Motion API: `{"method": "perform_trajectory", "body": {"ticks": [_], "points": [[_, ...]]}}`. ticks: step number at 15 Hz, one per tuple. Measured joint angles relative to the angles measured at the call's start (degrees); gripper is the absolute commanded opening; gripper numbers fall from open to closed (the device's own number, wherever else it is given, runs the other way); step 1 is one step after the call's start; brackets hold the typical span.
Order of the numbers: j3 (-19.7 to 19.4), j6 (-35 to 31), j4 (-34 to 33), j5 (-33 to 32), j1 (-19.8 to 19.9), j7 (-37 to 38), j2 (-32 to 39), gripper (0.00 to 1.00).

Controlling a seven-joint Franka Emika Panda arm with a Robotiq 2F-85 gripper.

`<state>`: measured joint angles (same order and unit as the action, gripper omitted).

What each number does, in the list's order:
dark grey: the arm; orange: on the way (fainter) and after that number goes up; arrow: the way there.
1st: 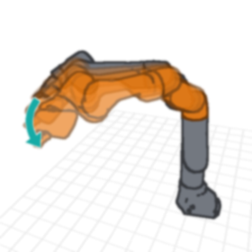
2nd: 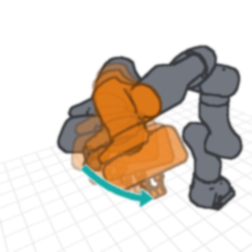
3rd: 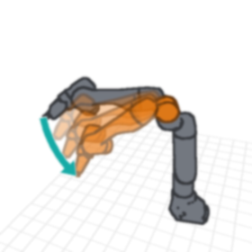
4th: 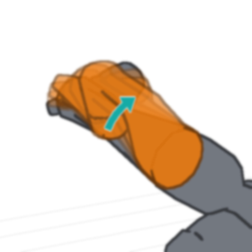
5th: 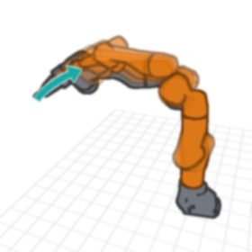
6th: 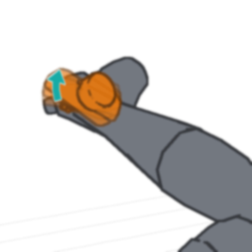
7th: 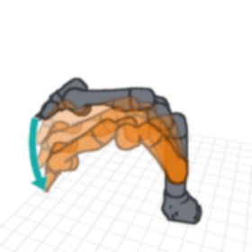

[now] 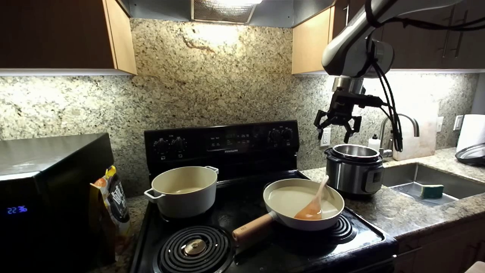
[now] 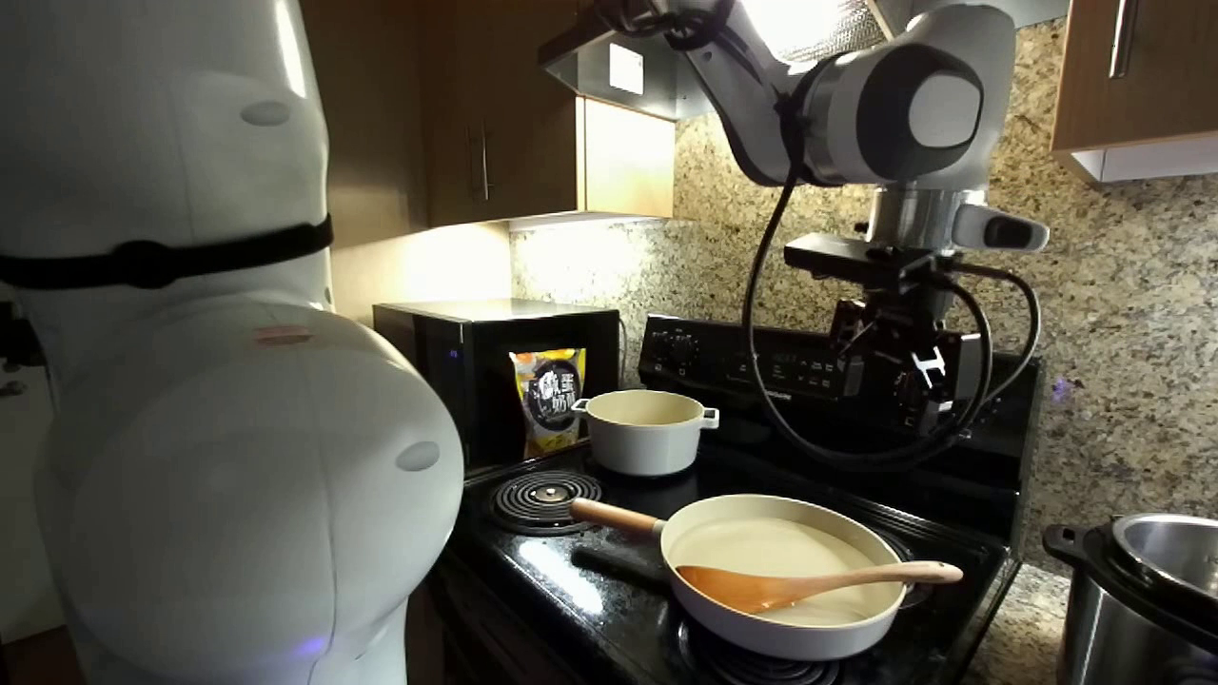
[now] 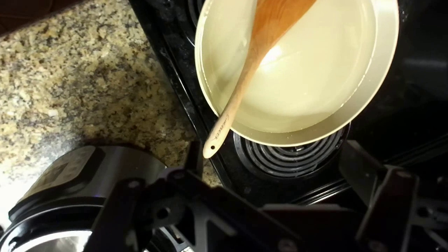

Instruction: Stir the water in the pan using the wooden soon

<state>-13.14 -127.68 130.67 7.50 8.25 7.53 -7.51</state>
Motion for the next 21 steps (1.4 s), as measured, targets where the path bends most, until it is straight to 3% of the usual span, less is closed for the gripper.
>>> {"method": "perform_trajectory", "body": {"ticks": [4, 10, 16, 21], "points": [[0.07, -8.78, 1.44, 2.88, 0.47, 6.84, 3.5, 1.0], [0.11, -10.04, 1.56, 3.26, 0.64, 8.64, 4.15, 1.0], [-0.17, -21.31, 3.17, 6.34, 2.1, 16.89, 9.06, 1.0], [0.24, -22.16, 4.1, 9.15, 2.1, 16.71, 13.75, 1.0]]}}
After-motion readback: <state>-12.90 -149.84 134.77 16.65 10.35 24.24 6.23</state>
